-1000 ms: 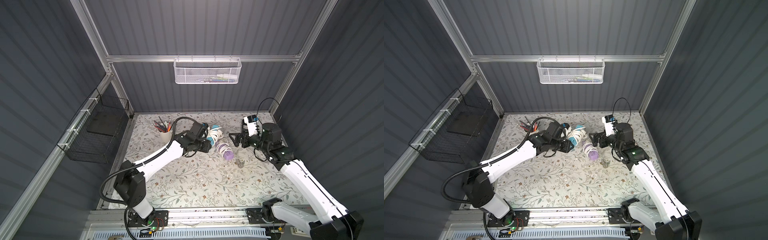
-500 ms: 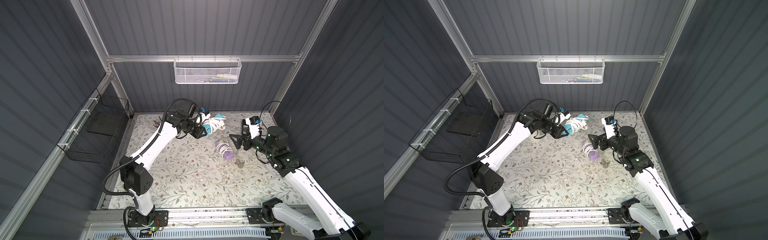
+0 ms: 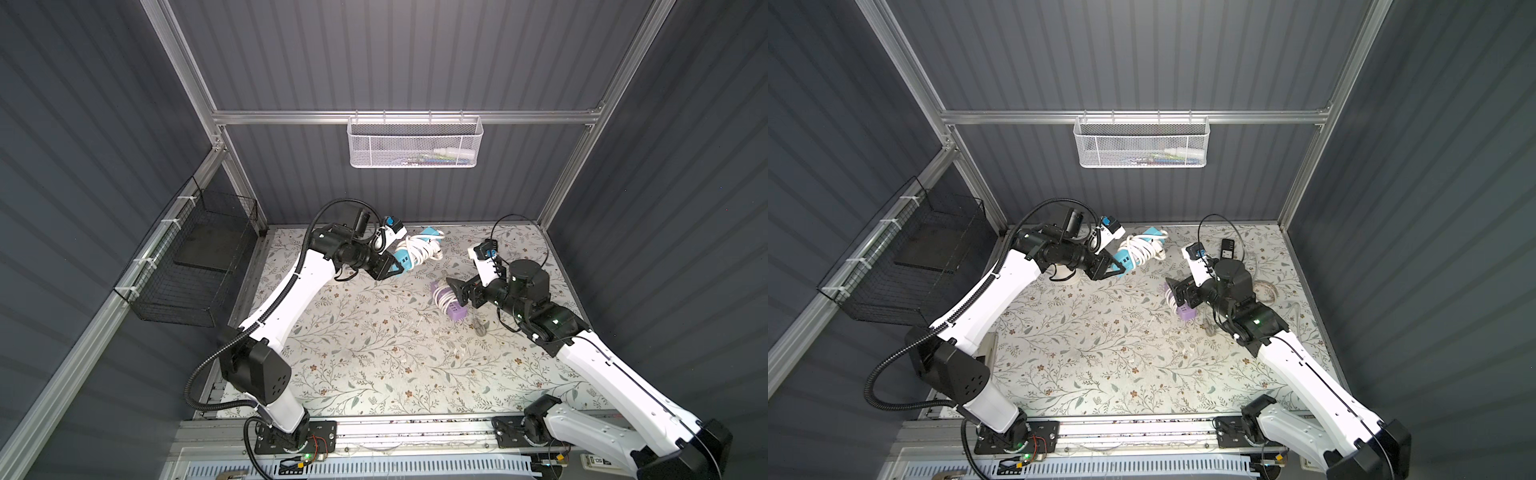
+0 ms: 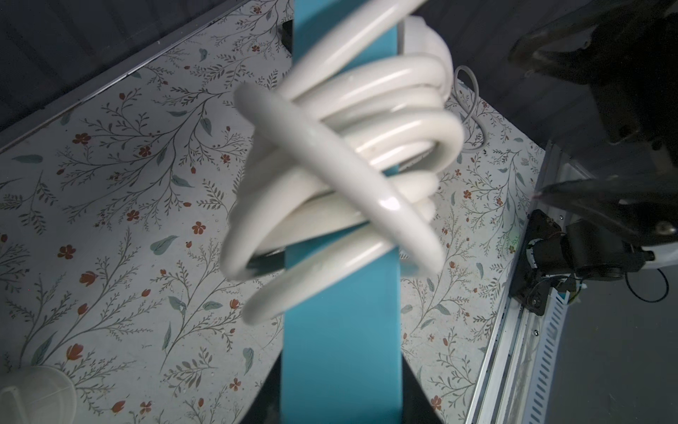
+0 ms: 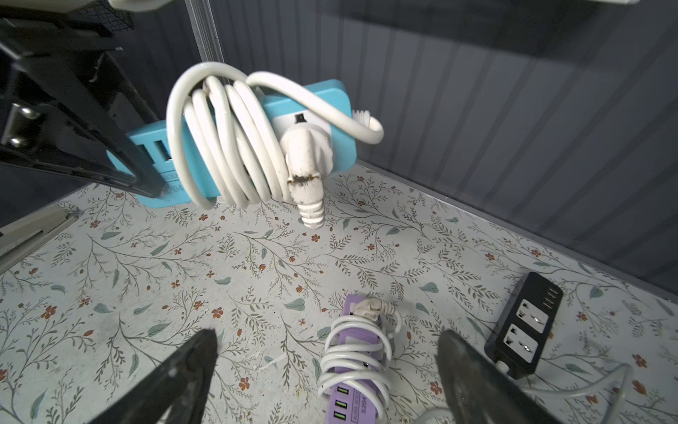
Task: Unwrap the cord wrapped around the power strip
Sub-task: Remove the plug from the socket.
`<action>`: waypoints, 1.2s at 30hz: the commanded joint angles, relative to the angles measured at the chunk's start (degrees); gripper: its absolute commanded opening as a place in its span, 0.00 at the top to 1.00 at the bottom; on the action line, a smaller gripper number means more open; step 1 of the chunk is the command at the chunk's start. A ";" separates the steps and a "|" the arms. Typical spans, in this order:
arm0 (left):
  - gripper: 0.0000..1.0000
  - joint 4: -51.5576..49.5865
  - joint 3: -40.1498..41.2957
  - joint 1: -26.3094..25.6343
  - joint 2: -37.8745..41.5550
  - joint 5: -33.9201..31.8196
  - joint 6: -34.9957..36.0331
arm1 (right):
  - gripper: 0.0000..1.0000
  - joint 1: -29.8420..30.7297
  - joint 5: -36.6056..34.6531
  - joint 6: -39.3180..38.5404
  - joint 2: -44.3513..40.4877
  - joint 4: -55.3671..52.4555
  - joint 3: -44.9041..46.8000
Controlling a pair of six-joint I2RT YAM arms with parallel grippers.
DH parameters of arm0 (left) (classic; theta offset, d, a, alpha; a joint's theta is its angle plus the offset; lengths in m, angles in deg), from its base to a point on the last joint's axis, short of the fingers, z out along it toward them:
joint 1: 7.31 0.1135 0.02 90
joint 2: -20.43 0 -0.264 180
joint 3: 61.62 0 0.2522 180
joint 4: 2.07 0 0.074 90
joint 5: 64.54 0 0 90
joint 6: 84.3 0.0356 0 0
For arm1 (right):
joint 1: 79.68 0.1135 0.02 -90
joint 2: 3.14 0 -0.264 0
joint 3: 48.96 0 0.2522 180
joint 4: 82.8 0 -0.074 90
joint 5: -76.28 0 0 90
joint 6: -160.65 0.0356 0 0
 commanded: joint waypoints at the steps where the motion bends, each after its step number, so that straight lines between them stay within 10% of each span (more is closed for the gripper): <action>1: 1.00 3.63 0.56 -0.09 3.01 4.22 0.53 | 0.12 1.07 -2.00 -2.52 1.62 3.98 -1.26; 36: 1.00 4.25 1.10 -0.18 3.78 10.31 -1.32 | 0.87 2.24 -0.94 -6.92 14.23 12.80 -9.45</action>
